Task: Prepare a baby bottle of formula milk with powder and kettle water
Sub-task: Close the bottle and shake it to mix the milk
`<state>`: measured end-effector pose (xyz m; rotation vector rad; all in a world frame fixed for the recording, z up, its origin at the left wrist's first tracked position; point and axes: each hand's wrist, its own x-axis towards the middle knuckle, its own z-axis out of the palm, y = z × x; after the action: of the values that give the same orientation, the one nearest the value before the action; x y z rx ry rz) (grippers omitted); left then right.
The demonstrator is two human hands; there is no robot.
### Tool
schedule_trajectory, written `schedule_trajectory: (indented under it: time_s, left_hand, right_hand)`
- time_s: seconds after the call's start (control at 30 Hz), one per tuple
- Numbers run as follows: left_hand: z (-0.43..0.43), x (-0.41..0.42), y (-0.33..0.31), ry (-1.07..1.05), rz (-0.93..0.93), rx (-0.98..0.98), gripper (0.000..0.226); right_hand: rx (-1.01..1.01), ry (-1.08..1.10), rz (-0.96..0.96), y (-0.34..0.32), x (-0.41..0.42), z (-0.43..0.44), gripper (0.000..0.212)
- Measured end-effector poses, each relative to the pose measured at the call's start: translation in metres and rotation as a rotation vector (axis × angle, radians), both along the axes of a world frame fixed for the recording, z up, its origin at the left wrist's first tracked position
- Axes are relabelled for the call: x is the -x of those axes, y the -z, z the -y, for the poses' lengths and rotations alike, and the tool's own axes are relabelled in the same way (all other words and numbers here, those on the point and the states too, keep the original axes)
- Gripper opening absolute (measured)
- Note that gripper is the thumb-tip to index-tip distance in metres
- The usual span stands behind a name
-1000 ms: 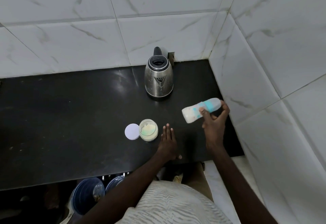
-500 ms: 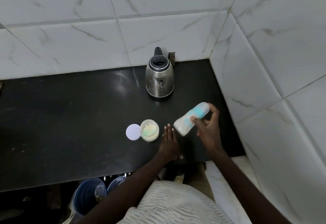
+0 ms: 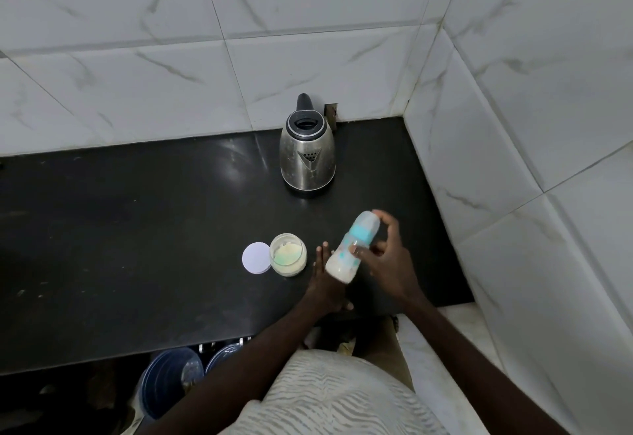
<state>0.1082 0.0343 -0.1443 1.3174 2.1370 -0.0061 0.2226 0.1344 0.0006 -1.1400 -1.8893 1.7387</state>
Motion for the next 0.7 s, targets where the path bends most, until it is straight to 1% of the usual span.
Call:
schedule_trajectory:
  time_s: [0.03, 0.13, 0.17, 0.2, 0.23, 0.27, 0.37, 0.4, 0.43, 0.5, 0.57, 0.6, 0.63, 0.7]
  left_hand:
    - [0.0, -0.001, -0.005, -0.012, 0.005, 0.012, 0.145]
    - [0.001, -0.006, -0.014, -0.036, 0.002, 0.012, 0.139]
    - [0.001, -0.007, -0.018, -0.04, 0.0, 0.008, 0.138]
    - [0.002, -0.007, -0.019, -0.046, -0.011, 0.0, 0.137]
    - [0.001, -0.006, -0.017, -0.04, -0.019, 0.007, 0.137]
    - [0.001, -0.006, -0.017, -0.024, -0.023, 0.019, 0.138]
    - [0.0, -0.001, -0.003, -0.024, 0.025, -0.009, 0.145]
    - [0.0, 0.0, 0.001, -0.031, 0.035, -0.013, 0.148]
    - [0.0, 0.0, 0.001, -0.035, 0.032, -0.003, 0.149]
    - [0.0, -0.004, -0.007, -0.04, 0.005, 0.019, 0.144]
    - [0.002, -0.007, -0.019, -0.048, -0.004, -0.006, 0.137]
    - [0.002, -0.008, -0.021, -0.047, -0.014, -0.013, 0.136]
    - [0.003, -0.007, -0.021, -0.029, -0.016, -0.01, 0.136]
    - [0.001, -0.003, -0.013, -0.042, 0.021, -0.018, 0.14]
  right_hand:
    - [-0.006, 0.073, -0.029, -0.005, 0.003, -0.004, 0.077]
    - [0.014, 0.468, -0.126, -0.021, 0.014, -0.023, 0.067]
    - [0.023, 0.567, -0.146, -0.022, 0.016, -0.028, 0.066]
    - [0.031, 0.612, -0.159, -0.023, 0.017, -0.028, 0.066]
    - [0.044, 0.585, -0.155, -0.022, 0.017, -0.025, 0.066]
    - [0.049, 0.494, -0.138, -0.02, 0.014, -0.019, 0.066]
    - [0.035, 0.105, -0.035, -0.008, 0.002, 0.005, 0.075]
    - [0.017, 0.057, -0.019, -0.005, -0.002, 0.006, 0.077]
    - [0.011, 0.081, -0.028, -0.005, -0.003, 0.005, 0.077]
    - [0.056, 0.312, -0.085, -0.014, 0.0, -0.002, 0.073]
    - [0.109, 0.557, -0.151, -0.023, 0.007, -0.009, 0.067]
    - [0.134, 0.603, -0.171, -0.024, 0.009, -0.01, 0.066]
    - [0.154, 0.572, -0.173, -0.026, 0.01, -0.008, 0.066]
    - [0.137, 0.356, -0.106, -0.024, 0.006, 0.002, 0.069]
